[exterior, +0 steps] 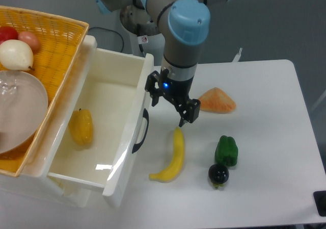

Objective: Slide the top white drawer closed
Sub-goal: 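Move the gripper down beside the open white drawer's front panel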

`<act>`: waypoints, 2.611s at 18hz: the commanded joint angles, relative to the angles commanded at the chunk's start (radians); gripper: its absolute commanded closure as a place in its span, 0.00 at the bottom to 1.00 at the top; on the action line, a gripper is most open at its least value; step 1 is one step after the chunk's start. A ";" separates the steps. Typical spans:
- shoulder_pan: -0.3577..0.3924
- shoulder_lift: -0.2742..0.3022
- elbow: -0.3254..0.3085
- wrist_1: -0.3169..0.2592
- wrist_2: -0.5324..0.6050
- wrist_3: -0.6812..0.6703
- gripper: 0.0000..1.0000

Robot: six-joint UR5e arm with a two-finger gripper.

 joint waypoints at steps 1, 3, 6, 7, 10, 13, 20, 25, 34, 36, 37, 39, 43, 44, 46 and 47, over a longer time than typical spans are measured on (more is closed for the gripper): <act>-0.002 -0.009 0.000 0.003 0.003 0.008 0.00; -0.003 -0.023 0.003 0.018 0.008 0.018 0.00; 0.000 -0.028 0.000 0.028 0.008 0.017 0.00; 0.000 -0.037 0.002 0.029 0.009 0.014 0.00; 0.000 -0.057 -0.003 0.067 0.015 0.008 0.00; 0.000 -0.078 -0.003 0.110 0.078 0.006 0.00; 0.000 -0.129 0.023 0.138 0.135 -0.233 0.00; 0.017 -0.149 0.029 0.143 0.133 -0.276 0.00; 0.000 -0.187 0.031 0.184 0.124 -0.501 0.00; -0.014 -0.187 0.031 0.184 0.123 -0.509 0.00; -0.017 -0.189 0.029 0.184 0.115 -0.526 0.00; -0.032 -0.195 0.029 0.184 0.109 -0.540 0.00; -0.044 -0.195 0.026 0.184 0.109 -0.538 0.00; -0.046 -0.192 0.026 0.184 0.109 -0.538 0.00; -0.051 -0.190 0.028 0.184 0.106 -0.538 0.00; -0.052 -0.190 0.026 0.184 0.106 -0.538 0.00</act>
